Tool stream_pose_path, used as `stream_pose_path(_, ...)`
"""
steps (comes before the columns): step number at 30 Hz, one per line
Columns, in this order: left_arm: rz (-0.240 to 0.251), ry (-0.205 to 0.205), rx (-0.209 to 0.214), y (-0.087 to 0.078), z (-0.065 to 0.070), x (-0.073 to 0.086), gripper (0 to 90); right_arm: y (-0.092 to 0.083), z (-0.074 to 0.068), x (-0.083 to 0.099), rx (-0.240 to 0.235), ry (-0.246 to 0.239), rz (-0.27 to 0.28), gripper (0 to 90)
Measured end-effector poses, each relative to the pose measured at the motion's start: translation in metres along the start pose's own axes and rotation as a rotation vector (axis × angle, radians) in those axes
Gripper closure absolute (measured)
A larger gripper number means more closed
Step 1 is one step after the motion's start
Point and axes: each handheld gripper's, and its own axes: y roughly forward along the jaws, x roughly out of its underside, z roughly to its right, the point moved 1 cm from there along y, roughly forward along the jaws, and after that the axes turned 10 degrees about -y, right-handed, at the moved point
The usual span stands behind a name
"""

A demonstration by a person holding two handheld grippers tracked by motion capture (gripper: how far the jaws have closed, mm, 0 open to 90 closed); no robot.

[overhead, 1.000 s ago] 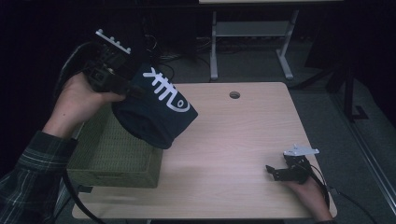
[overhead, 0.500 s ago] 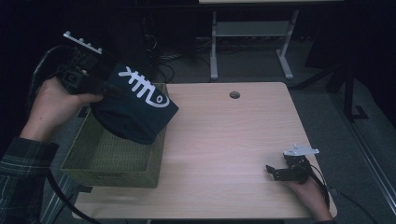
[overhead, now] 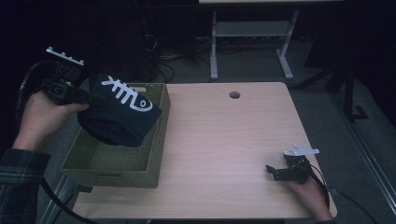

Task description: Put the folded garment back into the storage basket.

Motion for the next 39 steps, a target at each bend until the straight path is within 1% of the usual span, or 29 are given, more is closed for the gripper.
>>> stream_pose_path(4,-0.010,-0.032,-0.007,0.010,-0.011,0.009,69.1,0.000,0.000,0.000,0.000,0.002,-0.001,9.9)
stream_pose_path(7,-0.023,-0.035,-0.017,0.017,-0.017,0.015,69.0,0.000,0.000,0.000,0.000,0.002,-0.001,9.9)
stream_pose_path(11,-0.028,-0.061,-0.027,0.024,-0.026,0.022,69.1,0.000,0.000,0.000,0.000,0.001,-0.001,9.9)
stream_pose_path(15,-0.042,-0.076,-0.027,0.032,-0.032,0.028,69.0,0.000,0.000,0.000,0.000,0.001,0.000,9.9)
stream_pose_path(19,-0.058,-0.083,-0.029,0.044,-0.035,0.033,69.1,0.000,0.000,0.000,0.000,0.001,0.000,9.9)
stream_pose_path(24,-0.075,-0.086,-0.030,0.057,-0.035,0.037,69.0,0.000,0.000,0.000,0.000,0.000,-0.001,10.0)
stream_pose_path(28,-0.081,-0.097,-0.017,0.064,-0.033,0.038,69.0,0.000,0.000,0.000,0.000,-0.001,-0.001,9.9)
stream_pose_path(30,-0.082,-0.099,-0.021,0.066,-0.034,0.038,69.0,0.000,0.000,0.000,0.000,0.001,-0.001,10.0)
stream_pose_path(32,-0.089,-0.099,-0.019,0.069,-0.036,0.039,69.0,0.000,0.000,0.000,0.000,0.001,-0.001,10.0)
stream_pose_path(35,-0.092,-0.110,-0.014,0.074,-0.039,0.042,69.0,0.000,0.000,0.000,0.000,0.001,-0.001,10.0)
stream_pose_path(39,-0.097,-0.119,-0.009,0.085,-0.045,0.047,69.0,0.000,0.000,0.000,0.000,0.000,-0.001,10.0)
